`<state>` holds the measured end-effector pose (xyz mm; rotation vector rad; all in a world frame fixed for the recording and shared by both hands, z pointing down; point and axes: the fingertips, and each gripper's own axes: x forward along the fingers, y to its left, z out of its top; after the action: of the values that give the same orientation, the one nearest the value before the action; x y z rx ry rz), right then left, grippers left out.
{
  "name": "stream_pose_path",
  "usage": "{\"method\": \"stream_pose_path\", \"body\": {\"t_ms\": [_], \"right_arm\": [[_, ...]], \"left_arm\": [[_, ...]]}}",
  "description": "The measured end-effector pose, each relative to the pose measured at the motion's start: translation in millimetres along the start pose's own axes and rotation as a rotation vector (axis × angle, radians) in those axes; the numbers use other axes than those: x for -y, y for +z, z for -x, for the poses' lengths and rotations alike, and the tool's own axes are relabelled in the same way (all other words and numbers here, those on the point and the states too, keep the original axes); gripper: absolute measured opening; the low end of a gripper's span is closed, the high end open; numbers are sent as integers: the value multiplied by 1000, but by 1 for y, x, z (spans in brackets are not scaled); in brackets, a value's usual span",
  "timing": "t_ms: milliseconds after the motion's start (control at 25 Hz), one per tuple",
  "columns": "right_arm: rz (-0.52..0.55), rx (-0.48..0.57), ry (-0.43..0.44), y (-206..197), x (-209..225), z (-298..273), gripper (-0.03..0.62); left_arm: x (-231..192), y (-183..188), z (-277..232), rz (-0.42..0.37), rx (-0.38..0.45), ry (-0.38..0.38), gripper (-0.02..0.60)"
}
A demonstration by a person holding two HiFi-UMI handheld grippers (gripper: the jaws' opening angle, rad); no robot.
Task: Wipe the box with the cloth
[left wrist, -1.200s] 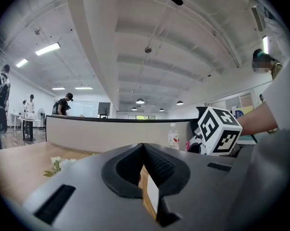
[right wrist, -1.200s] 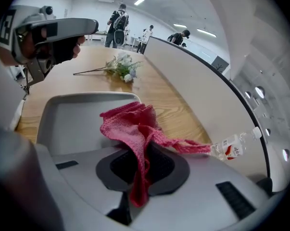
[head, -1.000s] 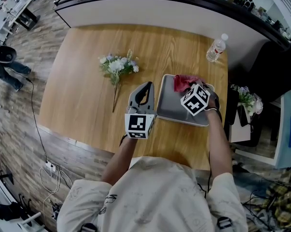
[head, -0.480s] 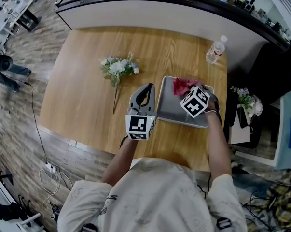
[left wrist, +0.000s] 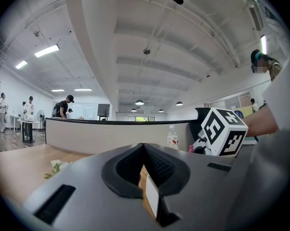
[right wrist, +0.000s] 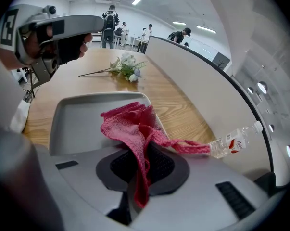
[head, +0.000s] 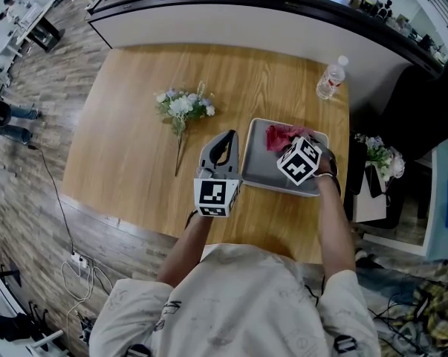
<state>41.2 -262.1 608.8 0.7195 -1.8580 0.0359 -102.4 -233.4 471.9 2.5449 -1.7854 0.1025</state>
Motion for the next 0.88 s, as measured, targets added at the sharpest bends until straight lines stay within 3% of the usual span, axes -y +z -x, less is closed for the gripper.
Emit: {"method": "stream_pose_path", "body": {"t_ms": [880], "right_arm": [[-104,25,40,-9,-37,22,55]], "left_arm": [[1,4,8,-17,1,6,8]]}}
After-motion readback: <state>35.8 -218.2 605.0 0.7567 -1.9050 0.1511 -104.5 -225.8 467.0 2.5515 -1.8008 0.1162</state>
